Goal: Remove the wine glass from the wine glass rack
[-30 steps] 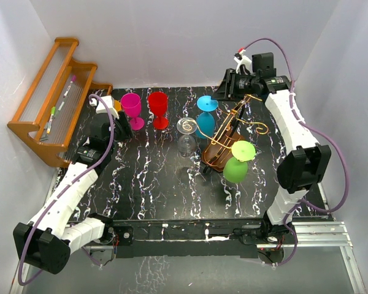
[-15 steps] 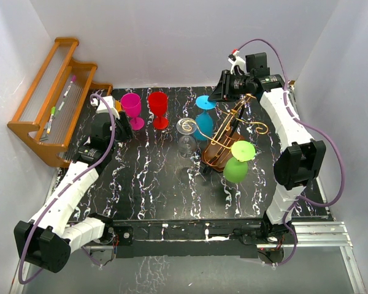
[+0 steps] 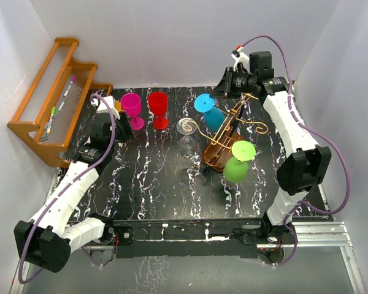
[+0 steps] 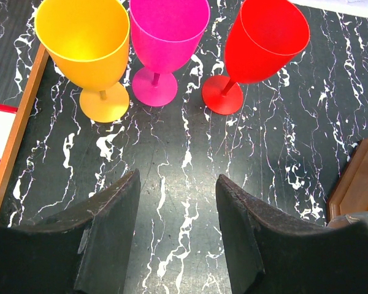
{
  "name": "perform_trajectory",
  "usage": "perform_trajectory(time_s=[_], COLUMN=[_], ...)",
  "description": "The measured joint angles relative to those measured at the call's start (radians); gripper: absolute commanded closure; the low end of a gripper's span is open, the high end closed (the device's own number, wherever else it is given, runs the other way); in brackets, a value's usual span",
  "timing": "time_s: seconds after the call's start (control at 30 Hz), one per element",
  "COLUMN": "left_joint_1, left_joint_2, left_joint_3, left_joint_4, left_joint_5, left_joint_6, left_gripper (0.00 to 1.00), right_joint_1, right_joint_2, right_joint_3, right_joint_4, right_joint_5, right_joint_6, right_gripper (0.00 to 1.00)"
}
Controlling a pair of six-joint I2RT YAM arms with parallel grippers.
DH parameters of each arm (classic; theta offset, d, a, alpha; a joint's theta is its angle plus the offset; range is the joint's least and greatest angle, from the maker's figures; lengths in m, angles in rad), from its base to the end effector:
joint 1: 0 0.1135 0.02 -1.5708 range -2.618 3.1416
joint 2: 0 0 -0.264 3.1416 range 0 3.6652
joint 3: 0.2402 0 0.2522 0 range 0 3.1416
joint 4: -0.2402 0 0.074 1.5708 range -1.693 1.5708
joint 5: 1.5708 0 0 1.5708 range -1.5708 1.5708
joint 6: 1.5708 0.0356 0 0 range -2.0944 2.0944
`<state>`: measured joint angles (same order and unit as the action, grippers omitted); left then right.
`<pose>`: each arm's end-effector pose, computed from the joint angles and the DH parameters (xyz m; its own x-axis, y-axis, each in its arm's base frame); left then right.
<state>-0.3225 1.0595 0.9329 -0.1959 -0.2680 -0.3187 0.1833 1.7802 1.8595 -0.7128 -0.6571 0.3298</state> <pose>0.2345 -0.0684 0.3380 -0.3066 -0.2161 -0.9270 -0.0301 0.9756 -0.2175 0.3861 0.0937 0.3905 -0.7542 0.1210 -0.6454 -0.4060 0.6866 0.6031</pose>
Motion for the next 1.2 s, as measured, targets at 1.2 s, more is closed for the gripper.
perform_trajectory(time_s=[1.2], left_joint_1=[0.0], left_joint_2=[0.026], left_joint_3=[0.0], left_joint_4=[-0.007], left_joint_5=[0.025], left_joint_6=[0.0], left_gripper=[0.49], right_joint_1=[0.046], right_joint_2=[-0.055], right_joint_3=[-0.09], right_joint_4=[0.134], right_joint_5=[-0.133], right_joint_6=[0.058], right_gripper=[0.82])
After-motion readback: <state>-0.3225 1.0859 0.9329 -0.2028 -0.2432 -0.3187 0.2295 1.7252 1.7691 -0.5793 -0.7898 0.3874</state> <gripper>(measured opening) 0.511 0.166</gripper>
